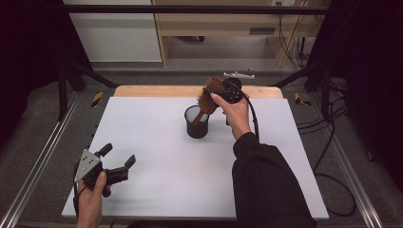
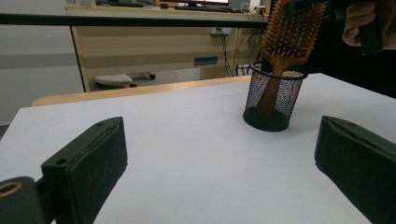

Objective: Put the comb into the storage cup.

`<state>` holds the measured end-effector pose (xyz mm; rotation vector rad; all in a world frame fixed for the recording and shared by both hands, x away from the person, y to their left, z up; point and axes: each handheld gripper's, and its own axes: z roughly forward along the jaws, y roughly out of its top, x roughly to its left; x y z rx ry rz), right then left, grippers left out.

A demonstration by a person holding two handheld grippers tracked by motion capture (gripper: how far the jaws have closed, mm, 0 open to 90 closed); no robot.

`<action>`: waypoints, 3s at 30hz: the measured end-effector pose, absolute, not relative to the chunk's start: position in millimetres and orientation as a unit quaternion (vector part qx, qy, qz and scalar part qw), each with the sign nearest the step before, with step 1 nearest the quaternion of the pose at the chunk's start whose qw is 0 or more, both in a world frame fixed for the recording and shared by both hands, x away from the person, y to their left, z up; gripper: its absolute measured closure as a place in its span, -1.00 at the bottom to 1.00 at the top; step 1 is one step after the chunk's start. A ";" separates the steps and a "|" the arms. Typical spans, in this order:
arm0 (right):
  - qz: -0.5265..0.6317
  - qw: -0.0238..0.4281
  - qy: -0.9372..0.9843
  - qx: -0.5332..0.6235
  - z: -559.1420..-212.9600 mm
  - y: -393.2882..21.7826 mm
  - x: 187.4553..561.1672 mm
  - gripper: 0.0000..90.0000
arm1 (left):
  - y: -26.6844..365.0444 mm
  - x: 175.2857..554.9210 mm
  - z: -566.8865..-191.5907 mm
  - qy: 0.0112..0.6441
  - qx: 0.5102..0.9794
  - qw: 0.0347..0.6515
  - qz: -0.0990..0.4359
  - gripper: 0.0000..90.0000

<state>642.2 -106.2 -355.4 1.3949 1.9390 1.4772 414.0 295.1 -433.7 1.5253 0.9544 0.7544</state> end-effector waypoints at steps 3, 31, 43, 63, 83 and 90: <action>0.518 0.164 0.682 0.489 -355.5 -105.7 642.2 -0.36 | 294.8 414.0 -433.7 0.404 0.648 0.561 0.320 -0.94; 0.516 0.176 0.679 0.492 -352.9 -103.2 640.9 -0.75 | 294.5 414.1 -433.9 0.404 0.649 0.561 0.319 -0.94; 0.518 0.186 0.677 0.489 -347.9 -103.9 636.9 -0.83 | 294.4 414.0 -433.9 0.404 0.649 0.560 0.319 -0.94; 0.527 0.189 0.672 0.485 -344.4 -105.2 633.6 -0.86 | 294.7 414.0 -433.8 0.404 0.648 0.560 0.320 -0.94; 0.549 0.199 0.652 0.483 -337.4 -115.8 624.0 -0.82 | 295.2 413.8 -433.5 0.404 0.648 0.561 0.320 -0.94; 0.559 0.215 0.649 0.470 -330.1 -121.4 616.4 -0.77 | 295.3 413.8 -433.5 0.404 0.647 0.561 0.321 -0.94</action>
